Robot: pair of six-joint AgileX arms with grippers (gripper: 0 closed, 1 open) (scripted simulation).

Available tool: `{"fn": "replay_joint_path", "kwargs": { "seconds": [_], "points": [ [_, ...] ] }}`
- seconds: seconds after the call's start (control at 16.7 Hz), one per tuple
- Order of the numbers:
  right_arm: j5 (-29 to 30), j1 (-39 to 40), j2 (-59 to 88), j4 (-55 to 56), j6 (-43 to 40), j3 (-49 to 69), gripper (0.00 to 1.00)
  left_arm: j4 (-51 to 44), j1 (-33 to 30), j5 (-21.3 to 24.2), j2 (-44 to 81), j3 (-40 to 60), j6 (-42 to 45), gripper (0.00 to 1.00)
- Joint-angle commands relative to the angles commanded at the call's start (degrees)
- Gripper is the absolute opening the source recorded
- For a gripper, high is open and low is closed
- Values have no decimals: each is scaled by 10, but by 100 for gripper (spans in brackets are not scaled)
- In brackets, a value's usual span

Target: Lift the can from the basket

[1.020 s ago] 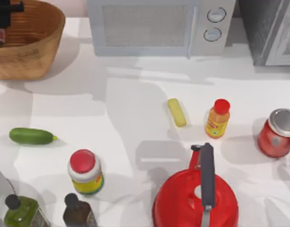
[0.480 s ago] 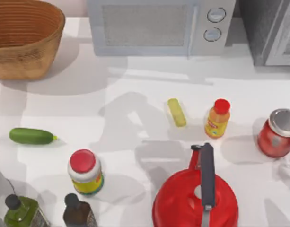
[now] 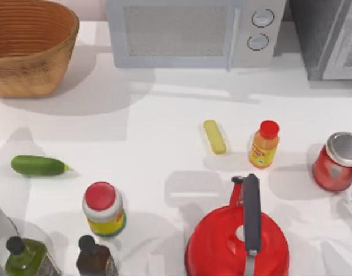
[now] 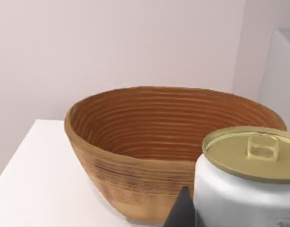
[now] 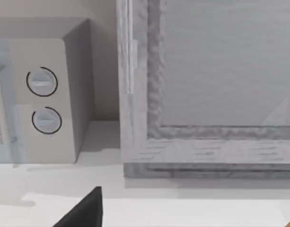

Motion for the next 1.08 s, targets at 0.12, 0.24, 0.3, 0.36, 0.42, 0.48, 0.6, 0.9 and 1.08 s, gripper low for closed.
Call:
{"fn": "replay_joint_path", "kwargs": {
  "seconds": [0.12,0.24,0.3,0.36,0.42,0.48,0.6,0.9,1.08],
  "points": [
    [0,0,0,0,0,0,100,29,-12,-3,-102,-100,0,0],
    [0,0,0,0,0,0,100,51,-22,-5,-182,-180,1,0],
    [0,0,0,0,0,0,100,60,-27,-6,-214,-211,1,0],
    [0,0,0,0,0,0,100,67,-31,-7,-239,-236,2,0],
    [0,0,0,0,0,0,100,72,-33,-8,-258,-256,2,0],
    [0,0,0,0,0,0,100,76,-35,-9,-271,-269,3,0],
    [0,0,0,0,0,0,100,78,-36,-10,-278,-276,3,0],
    [0,0,0,0,0,0,100,77,-34,-10,-278,-271,4,0],
    [0,0,0,0,0,0,100,92,-33,20,-245,-248,5,0]
  ]
}}
